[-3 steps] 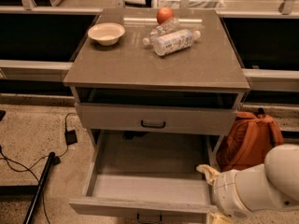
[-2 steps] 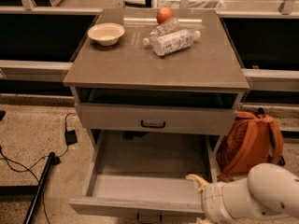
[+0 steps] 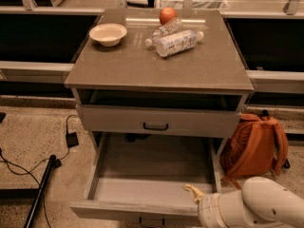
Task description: Close middle drawer
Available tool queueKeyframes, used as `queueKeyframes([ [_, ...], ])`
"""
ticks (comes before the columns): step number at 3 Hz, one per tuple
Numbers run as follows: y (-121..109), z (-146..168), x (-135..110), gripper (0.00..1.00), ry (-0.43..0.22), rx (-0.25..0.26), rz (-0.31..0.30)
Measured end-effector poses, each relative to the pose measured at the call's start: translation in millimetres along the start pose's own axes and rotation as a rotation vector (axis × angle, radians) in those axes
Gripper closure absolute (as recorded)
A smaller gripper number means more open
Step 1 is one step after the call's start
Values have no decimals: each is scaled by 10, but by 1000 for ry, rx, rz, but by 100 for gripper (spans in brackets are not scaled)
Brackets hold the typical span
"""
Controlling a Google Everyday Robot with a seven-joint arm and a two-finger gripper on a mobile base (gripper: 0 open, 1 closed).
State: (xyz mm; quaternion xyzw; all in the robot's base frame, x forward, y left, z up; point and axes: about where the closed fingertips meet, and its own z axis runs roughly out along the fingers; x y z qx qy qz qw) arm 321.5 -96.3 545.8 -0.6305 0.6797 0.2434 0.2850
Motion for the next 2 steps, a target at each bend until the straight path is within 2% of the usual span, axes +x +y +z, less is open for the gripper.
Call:
queueKeyframes([
  [1, -59, 242, 196, 17, 5, 13, -14],
  [2, -241, 667, 537, 16, 28, 45, -53],
])
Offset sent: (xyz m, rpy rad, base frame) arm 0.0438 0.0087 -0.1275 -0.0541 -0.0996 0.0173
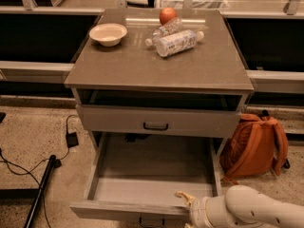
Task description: Close middle drawer
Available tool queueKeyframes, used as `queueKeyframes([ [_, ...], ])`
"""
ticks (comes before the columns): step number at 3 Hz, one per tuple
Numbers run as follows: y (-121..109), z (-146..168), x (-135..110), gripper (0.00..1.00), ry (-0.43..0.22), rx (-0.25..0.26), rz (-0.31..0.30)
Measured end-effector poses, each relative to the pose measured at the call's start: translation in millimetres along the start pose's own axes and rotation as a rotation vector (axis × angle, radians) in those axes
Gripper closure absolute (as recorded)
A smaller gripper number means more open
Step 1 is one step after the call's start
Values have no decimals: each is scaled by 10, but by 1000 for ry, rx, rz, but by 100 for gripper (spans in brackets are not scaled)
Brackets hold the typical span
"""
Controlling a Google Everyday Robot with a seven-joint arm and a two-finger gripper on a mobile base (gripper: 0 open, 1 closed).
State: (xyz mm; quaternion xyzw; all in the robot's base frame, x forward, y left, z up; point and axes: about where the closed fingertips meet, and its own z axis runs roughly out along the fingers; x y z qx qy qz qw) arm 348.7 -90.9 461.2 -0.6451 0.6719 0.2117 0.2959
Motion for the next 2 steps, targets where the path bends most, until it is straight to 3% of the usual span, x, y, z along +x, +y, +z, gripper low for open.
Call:
queueKeyframes([
  [2, -207, 161, 184, 14, 19, 82, -34],
])
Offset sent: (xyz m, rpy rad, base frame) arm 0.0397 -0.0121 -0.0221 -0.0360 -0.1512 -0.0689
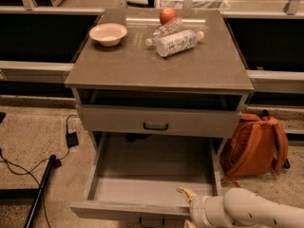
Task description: Close middle drawer
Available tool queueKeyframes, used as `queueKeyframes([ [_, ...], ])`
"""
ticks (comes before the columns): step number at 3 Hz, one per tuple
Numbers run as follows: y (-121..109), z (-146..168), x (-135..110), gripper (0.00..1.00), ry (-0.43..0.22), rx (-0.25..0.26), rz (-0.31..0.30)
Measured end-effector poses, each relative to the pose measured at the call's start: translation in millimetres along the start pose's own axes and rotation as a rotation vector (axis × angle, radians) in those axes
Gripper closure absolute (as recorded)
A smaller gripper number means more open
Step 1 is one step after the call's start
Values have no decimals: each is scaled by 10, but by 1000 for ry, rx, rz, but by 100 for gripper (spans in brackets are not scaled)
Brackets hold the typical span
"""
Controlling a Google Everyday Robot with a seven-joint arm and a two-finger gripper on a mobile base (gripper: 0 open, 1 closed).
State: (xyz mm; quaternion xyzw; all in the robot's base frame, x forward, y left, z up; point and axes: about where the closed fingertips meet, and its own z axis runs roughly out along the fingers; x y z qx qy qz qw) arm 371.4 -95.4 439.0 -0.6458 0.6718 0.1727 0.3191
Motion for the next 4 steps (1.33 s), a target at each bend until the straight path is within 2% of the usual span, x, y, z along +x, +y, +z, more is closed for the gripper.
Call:
queueKeyframes([
  [1, -144, -18, -4, 29, 9, 52, -14],
  [2, -288, 1, -10, 30, 40, 86, -24],
  [3, -472, 109, -3, 42, 66, 121, -29],
  [4, -653, 171, -23, 42, 85, 146, -37],
])
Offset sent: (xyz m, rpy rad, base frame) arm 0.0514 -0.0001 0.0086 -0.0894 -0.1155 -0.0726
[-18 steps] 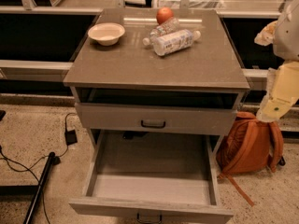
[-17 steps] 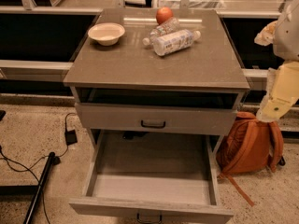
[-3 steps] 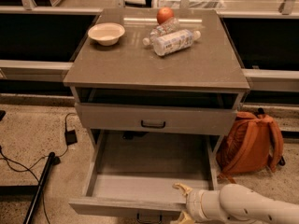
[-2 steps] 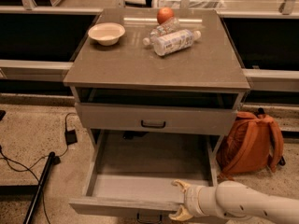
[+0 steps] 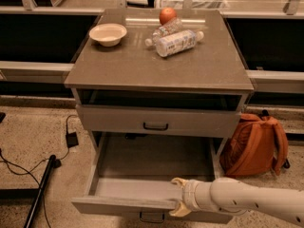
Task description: Close middle drawer
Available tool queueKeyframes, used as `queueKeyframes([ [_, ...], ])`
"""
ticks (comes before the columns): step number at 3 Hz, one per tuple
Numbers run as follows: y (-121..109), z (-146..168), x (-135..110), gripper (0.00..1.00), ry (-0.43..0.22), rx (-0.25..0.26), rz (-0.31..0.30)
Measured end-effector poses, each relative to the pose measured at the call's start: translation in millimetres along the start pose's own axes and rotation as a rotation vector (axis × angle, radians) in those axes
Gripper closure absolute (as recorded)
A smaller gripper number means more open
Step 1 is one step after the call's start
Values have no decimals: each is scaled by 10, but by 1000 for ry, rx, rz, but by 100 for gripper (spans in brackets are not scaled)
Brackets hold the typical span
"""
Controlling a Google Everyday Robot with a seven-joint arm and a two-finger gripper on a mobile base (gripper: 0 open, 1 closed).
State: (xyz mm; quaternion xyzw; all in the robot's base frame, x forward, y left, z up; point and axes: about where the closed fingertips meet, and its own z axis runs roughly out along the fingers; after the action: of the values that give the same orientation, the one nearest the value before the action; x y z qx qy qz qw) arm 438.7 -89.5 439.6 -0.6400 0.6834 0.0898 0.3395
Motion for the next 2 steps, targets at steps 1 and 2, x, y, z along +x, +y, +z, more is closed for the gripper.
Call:
queueKeyframes([
  [1, 5, -6, 6, 42, 0, 0, 0],
  [2, -326, -5, -35, 42, 3, 31, -12],
])
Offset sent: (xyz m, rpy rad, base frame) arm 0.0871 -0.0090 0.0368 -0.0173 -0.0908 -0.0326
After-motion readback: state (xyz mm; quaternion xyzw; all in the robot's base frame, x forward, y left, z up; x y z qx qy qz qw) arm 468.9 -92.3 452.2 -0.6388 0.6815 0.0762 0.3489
